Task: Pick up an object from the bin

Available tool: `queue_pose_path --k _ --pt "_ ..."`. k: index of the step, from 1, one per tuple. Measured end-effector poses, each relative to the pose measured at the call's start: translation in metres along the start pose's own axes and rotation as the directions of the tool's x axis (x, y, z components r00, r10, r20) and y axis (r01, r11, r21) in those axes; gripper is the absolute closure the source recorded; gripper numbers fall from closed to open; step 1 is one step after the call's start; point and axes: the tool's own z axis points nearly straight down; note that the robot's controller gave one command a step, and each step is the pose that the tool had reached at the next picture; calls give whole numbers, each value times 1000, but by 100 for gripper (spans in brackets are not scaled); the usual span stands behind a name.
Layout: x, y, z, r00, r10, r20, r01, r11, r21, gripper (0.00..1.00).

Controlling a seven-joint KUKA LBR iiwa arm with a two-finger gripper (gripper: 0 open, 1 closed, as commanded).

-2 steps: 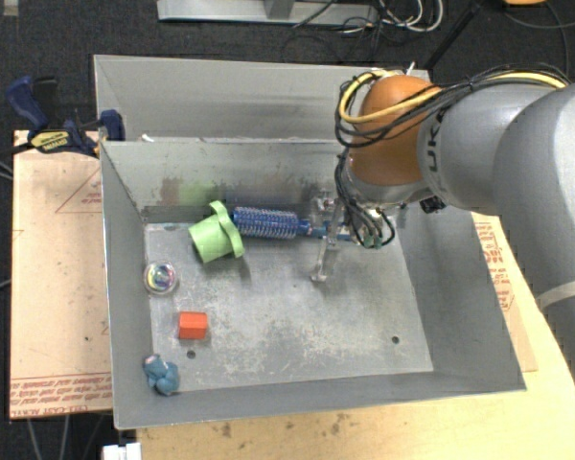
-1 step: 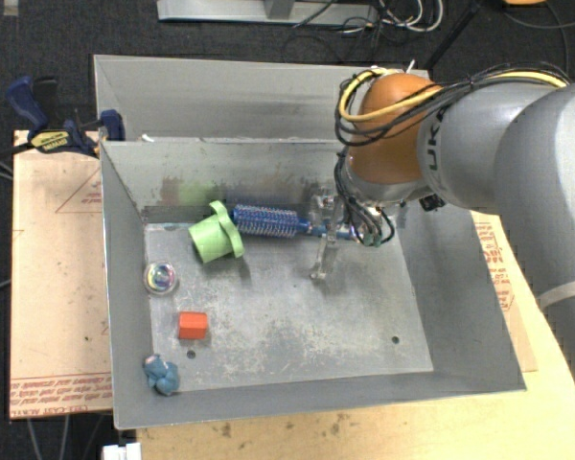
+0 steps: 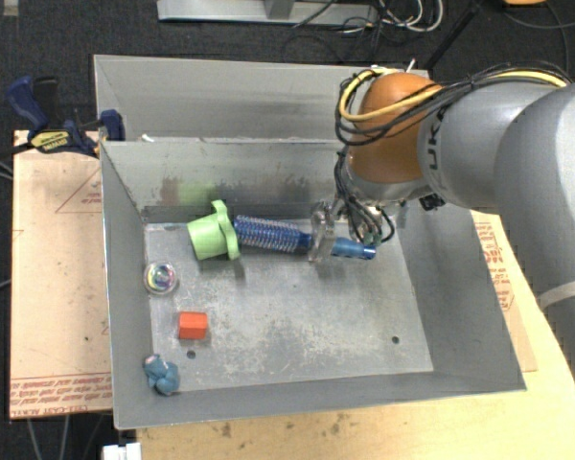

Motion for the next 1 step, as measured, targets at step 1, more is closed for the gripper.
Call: queue_pose_path --k 1 --pt "0 1 -2 1000 -1 -18 1 1000 4 100"
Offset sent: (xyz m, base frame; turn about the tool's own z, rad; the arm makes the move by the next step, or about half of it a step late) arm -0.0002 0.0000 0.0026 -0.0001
